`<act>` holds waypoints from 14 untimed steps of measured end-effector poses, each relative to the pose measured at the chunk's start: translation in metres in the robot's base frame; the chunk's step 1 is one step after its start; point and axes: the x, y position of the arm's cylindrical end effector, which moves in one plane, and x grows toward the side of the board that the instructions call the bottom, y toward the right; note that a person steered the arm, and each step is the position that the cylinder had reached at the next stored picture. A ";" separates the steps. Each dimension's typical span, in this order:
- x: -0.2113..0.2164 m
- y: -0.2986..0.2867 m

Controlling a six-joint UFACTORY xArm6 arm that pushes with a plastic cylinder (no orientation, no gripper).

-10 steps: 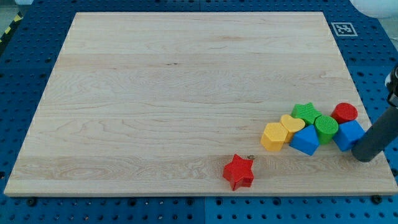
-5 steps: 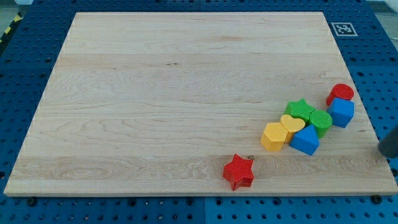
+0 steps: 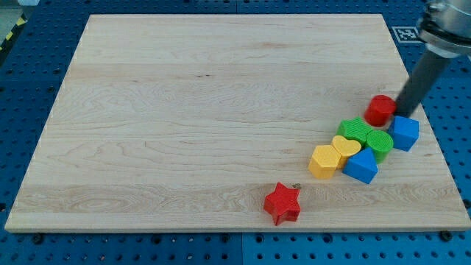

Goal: Push the red circle to the top left to the red star

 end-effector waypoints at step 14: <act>0.065 -0.187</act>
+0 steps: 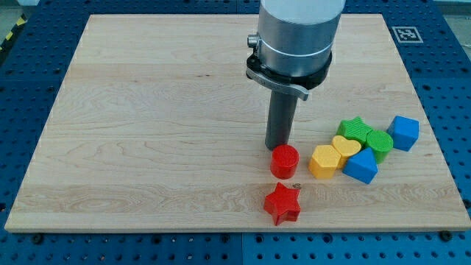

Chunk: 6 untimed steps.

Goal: Push the red circle to the top left to the red star

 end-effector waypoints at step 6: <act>0.017 -0.008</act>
